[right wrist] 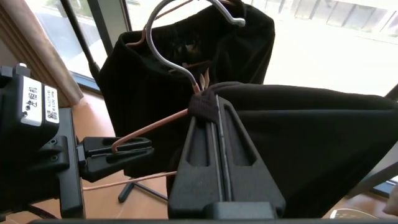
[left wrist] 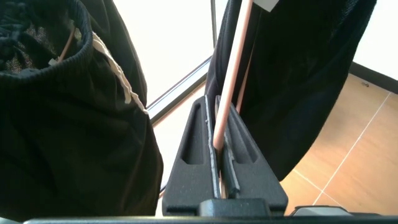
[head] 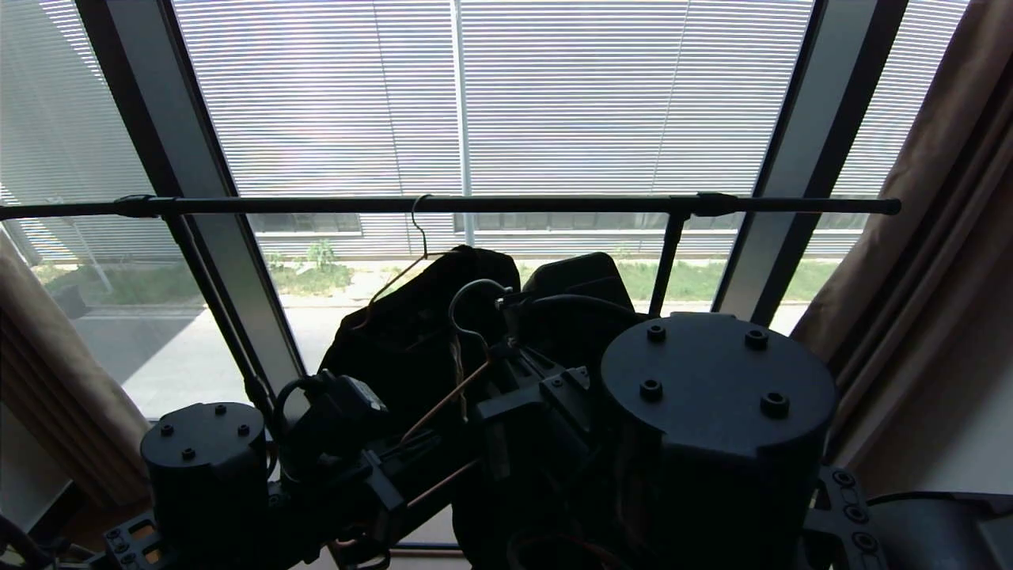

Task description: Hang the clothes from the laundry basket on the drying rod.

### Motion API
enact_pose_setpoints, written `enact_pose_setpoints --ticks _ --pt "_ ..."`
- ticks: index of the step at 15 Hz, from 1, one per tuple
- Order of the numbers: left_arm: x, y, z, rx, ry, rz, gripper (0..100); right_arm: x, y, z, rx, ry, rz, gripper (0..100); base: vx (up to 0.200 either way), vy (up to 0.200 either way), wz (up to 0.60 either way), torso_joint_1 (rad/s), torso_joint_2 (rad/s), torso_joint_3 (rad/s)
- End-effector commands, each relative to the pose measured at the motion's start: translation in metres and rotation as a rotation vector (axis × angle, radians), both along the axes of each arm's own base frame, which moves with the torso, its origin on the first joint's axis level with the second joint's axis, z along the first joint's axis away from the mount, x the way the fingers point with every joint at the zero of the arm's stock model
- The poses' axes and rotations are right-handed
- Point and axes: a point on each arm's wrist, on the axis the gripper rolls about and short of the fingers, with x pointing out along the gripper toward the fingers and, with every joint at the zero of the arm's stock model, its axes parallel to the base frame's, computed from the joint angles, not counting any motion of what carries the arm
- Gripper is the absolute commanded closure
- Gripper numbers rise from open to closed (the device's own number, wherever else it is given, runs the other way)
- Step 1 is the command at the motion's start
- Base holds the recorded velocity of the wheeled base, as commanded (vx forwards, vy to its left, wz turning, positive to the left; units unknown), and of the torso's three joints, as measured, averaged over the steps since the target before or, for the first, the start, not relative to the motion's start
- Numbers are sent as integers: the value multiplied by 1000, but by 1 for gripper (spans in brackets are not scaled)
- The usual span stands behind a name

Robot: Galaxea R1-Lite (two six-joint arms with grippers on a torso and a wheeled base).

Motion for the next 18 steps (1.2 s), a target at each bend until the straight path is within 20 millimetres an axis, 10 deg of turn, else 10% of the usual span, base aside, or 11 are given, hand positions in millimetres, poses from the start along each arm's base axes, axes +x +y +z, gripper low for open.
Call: enact_pose_setpoints --ticks 1,2,18 --pt "-1 0 0 1 0 -1 100 2 -1 -1 -3 2 -7 100 0 0 0 0 0 0" --pt "0 0 0 -1 -2 -1 100 3 -2 0 1 1 -15 0 0 0 0 0 0 0" --pt "-3 0 2 -21 -32 -11 100 29 -25 1 -1 -3 -129 0 0 0 0 0 0 0"
